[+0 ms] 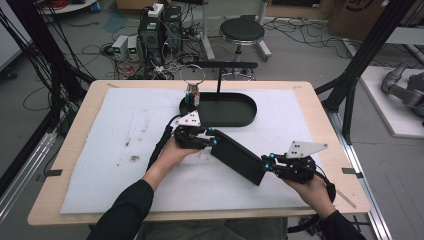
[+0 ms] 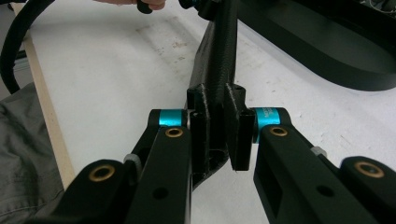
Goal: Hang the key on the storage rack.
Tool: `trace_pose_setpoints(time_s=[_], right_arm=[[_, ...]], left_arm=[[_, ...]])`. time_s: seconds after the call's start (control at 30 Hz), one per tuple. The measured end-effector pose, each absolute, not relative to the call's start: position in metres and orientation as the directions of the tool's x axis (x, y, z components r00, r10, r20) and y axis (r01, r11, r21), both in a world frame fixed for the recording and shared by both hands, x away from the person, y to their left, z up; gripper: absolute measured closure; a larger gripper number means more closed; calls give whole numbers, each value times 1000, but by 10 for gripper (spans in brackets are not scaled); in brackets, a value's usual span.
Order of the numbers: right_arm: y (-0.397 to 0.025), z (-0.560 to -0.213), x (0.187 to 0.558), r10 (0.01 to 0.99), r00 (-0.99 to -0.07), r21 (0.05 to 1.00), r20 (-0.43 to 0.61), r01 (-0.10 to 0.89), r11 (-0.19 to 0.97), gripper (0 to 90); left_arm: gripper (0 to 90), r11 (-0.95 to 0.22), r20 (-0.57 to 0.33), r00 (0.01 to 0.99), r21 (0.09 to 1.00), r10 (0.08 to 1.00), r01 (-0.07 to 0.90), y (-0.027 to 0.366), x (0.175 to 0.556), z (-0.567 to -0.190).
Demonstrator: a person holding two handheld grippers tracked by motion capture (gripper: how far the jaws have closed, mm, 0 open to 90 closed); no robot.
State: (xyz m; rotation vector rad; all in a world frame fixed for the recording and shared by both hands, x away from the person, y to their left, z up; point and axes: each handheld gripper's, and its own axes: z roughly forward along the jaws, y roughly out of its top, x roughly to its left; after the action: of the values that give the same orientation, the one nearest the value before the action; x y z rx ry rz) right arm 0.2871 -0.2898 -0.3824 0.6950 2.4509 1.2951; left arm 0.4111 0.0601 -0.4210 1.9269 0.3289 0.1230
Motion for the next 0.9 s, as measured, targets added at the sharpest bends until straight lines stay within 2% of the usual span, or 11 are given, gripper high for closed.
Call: trace_pose_setpoints(time_s=[0.07,0.27,0.37,0.5,0.63,0.8,0.87,0.9], right_arm=[[-291,-383,288,538,-843,830,-19,286,478,808],[-295,-386,290,548,-836,837,25,317,446,749],[-298,-388,293,564,-823,834,70,359,420,600],[-304,-395,297,591,-792,840,151,418,346,443],[-307,-399,298,586,-783,840,209,451,302,398],[-298,-409,298,576,-788,817,218,470,333,416],[-294,-413,299,561,-796,800,226,480,359,527],[-291,-415,301,533,-814,789,230,477,388,626]], left_arm=[[707,-348,-57,956,924,288,160,61,410,-420],[739,-359,-41,958,922,284,146,64,406,-416],[744,-354,-15,957,928,289,121,64,401,-414],[745,-335,-24,950,933,312,134,68,393,-417],[746,-330,-23,937,933,348,145,71,385,-416],[745,-322,-28,922,933,387,163,74,370,-414],[745,-305,-30,919,939,394,161,76,365,-415],[745,-302,-30,919,940,392,159,77,363,-415]])
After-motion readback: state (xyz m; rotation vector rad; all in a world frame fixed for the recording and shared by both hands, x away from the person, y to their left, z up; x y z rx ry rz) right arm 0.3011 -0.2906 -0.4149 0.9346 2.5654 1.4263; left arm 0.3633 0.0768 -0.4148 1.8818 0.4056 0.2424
